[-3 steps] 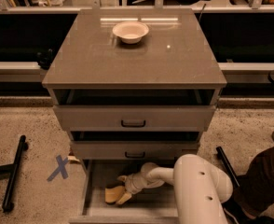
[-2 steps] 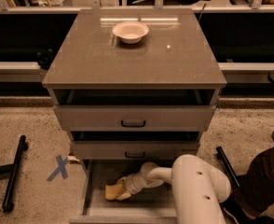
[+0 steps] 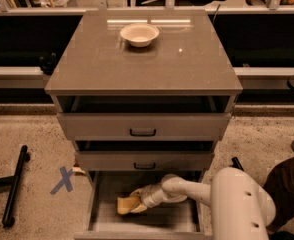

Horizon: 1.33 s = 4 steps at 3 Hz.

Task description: Pick sponge from bottom drawer and place on counter

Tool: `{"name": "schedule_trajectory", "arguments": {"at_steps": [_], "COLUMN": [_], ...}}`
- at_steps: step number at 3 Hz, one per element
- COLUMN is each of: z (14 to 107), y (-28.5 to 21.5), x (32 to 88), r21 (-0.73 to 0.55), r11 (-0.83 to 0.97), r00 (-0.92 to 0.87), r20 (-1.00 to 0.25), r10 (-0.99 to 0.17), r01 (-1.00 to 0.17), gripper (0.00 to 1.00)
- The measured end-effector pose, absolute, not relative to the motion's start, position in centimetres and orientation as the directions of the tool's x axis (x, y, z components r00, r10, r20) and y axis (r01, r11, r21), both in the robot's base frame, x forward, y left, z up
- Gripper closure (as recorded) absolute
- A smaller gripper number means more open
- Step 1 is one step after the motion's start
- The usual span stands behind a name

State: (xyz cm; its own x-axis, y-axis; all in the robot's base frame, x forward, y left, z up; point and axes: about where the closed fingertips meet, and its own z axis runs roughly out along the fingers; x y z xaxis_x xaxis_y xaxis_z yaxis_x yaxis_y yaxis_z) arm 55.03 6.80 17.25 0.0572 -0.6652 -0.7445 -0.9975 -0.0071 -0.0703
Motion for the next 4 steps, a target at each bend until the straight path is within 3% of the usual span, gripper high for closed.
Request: {"name": "schedule_trajectory", "arguments": {"at_steps": [2, 4], "z": [25.3, 28.0], "y": [-0.2, -0.3], "x": [52.1, 51.2], "r21": [-0.178, -0.227], "r11": [0.023, -0.008], "r00": [0.134, 0.19], "r20": [-0.81, -0.795], "r10": [-0.57, -0.576], "r01": [-0.984, -0.974], "gripper": [1.0, 1.0]}}
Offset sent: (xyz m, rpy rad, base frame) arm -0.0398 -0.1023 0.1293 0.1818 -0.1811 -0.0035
